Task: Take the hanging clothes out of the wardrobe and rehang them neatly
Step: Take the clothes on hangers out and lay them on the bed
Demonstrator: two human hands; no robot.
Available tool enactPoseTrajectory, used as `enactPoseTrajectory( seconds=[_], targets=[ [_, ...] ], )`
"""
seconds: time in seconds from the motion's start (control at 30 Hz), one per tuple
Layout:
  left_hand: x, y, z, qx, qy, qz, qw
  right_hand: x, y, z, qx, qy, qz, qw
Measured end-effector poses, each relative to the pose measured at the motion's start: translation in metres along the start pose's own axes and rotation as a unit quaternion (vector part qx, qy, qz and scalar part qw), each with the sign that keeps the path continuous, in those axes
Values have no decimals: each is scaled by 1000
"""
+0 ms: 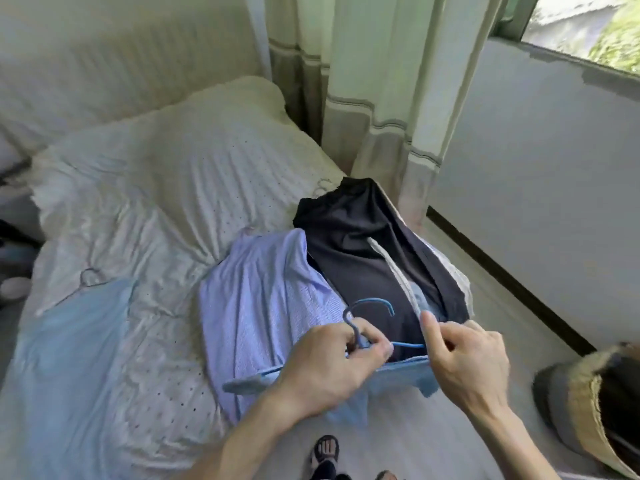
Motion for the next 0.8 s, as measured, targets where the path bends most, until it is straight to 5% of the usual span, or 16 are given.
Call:
enactPoseTrajectory(
  seconds=[0.13,0.27,0.43,0.8],
  targets=[
    [-8,6,36,-7,-70,39,997,14,7,-15,203,82,18,976],
    [-6,21,76,-34,-136,47,989,28,-14,-58,364,285,-111,880],
    [7,38,128,-72,-197,30,977,8,1,-96,336,466,-121,809],
    [80,152,219,39,-235,43,970,34,46,-213,169,439,-115,875]
  ],
)
Point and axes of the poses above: each hand's wrist, its own x-axis towards the middle knuckle, its own z-axis out of the back of the hand, y = z × x, the point moved 7 cm from there along x, towards the middle knuckle, and after that the axes turned 15 degrees about -z, right-handed, at the moved point
